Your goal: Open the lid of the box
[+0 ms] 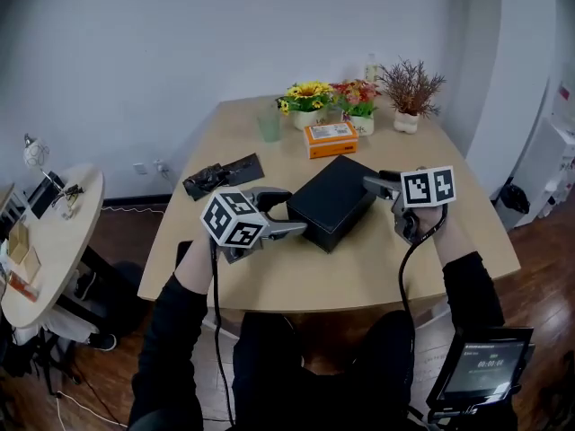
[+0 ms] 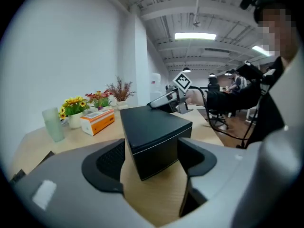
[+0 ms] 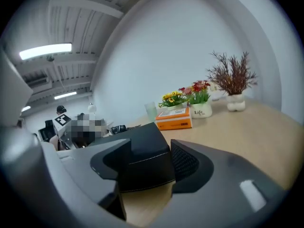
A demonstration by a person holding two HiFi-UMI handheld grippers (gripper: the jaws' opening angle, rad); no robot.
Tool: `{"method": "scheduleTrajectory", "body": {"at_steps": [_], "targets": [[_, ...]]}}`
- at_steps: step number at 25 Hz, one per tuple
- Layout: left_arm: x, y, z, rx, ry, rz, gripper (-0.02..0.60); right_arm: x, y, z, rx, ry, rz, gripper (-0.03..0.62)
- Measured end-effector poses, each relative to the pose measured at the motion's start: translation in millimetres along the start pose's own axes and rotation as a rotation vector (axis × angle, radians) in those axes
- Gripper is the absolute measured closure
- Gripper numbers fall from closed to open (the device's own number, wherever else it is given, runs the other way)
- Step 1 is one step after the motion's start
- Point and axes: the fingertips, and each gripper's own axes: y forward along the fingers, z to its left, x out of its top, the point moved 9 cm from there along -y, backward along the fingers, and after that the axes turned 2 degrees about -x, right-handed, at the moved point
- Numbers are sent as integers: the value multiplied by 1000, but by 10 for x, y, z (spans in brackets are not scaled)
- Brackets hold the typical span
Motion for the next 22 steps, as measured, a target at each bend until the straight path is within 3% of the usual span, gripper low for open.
{"method": "scheduleTrajectory", "body": {"at_steps": [4,7,8,9,11,12,14,16,18,20,22], "targets": [[78,27,-41,6,134,-12,276,-34,-27,6,30,21,-15,333],[148,9,-126,29,291,2,281,-35,-45,22,24,25,-21,334],[171,11,-180,33,361,15,293,-36,-44,27,25,28,-22,333],[189,18,-240,36,425,35,352,-37,-40,33,26,30,-23,333],[218,10,-313,64,479,69,376,-37,-41,41,25,30,-25,333],[227,-13,-305,86,457,67,364,-37,-45,42,25,32,-28,332],[203,-72,-209,101,307,24,298,-41,-46,40,28,44,-34,330],[127,-83,-75,55,97,-8,241,-46,-40,29,32,62,-40,326],[55,-47,13,-3,-40,-5,241,-61,-29,23,34,81,-43,326],[39,-22,16,-47,-60,2,268,-71,-20,27,34,87,-39,326],[54,-24,-17,-44,14,19,290,-63,-19,31,37,83,-29,327]]}}
